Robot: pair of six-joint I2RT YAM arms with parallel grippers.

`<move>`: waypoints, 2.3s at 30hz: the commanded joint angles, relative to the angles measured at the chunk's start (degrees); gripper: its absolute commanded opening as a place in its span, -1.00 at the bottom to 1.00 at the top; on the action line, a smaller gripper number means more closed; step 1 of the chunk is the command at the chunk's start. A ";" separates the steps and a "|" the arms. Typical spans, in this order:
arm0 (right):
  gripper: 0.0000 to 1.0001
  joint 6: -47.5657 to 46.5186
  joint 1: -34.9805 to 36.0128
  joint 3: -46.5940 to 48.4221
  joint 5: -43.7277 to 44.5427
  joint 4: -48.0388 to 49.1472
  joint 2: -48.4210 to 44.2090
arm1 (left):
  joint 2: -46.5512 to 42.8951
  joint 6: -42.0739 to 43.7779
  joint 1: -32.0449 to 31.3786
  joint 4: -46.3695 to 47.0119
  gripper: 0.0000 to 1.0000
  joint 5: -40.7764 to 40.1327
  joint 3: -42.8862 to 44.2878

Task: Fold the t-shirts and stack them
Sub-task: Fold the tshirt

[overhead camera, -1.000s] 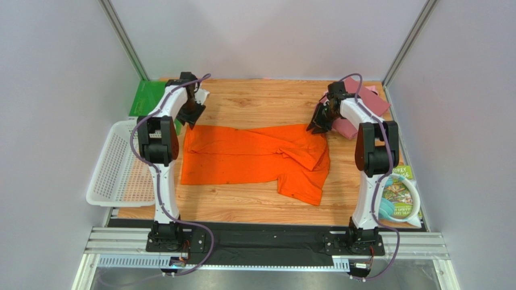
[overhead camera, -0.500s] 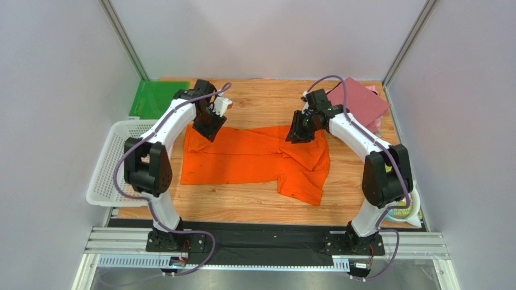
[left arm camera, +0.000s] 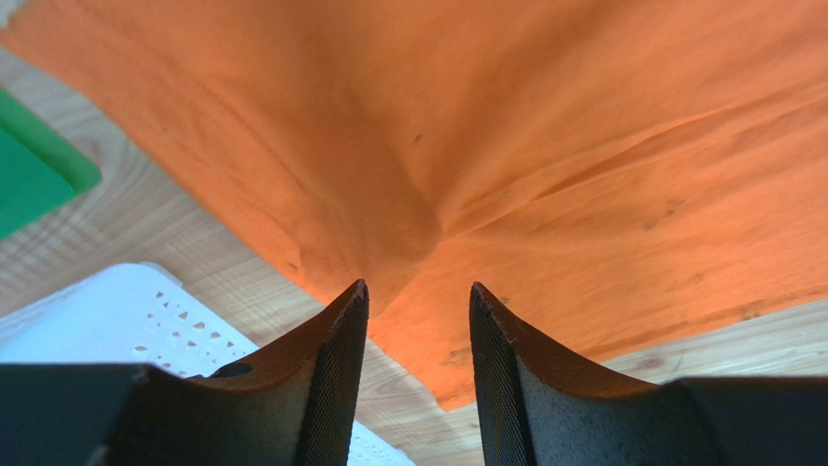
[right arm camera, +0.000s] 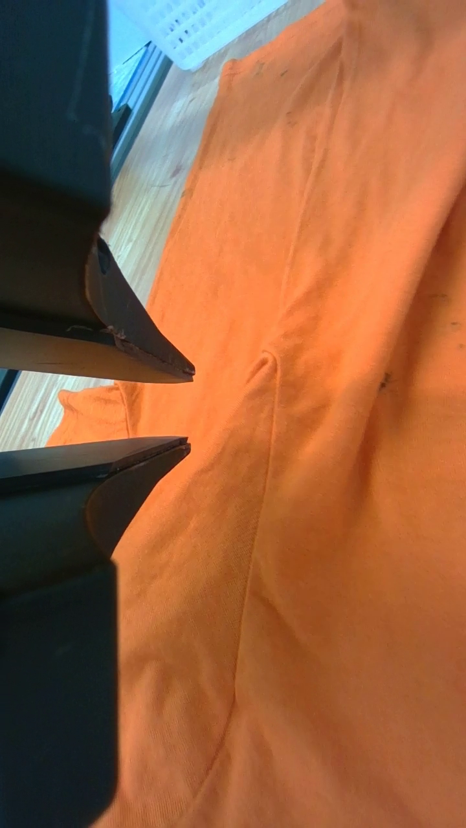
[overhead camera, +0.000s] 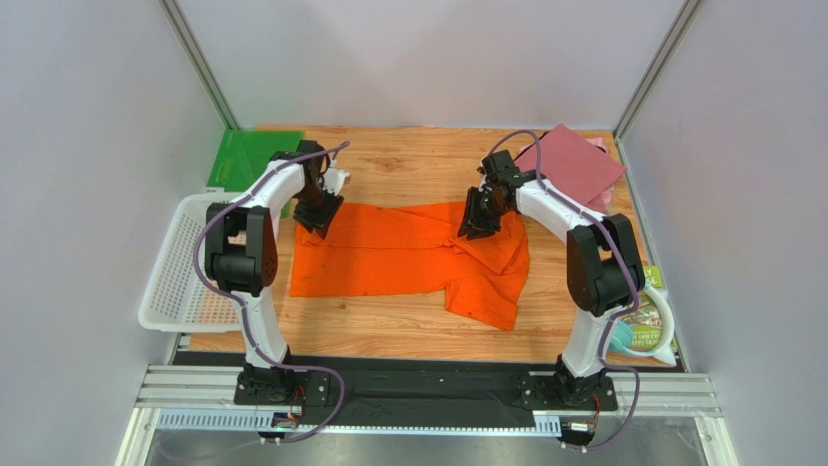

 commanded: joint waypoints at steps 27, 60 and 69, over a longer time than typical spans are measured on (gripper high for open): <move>-0.42 -0.81 -2.78 0.52 0.09 2.06 -0.48 | -2.63 2.43 4.78 5.25 -0.05 -3.81 -6.20; -0.52 -0.20 -2.96 -2.64 -1.05 3.91 -2.15 | 1.33 0.76 5.75 7.01 -0.38 1.55 -5.50; -0.58 -0.37 -2.96 -4.32 -1.05 4.70 -2.50 | -1.31 0.94 5.75 8.50 -0.72 1.63 -6.90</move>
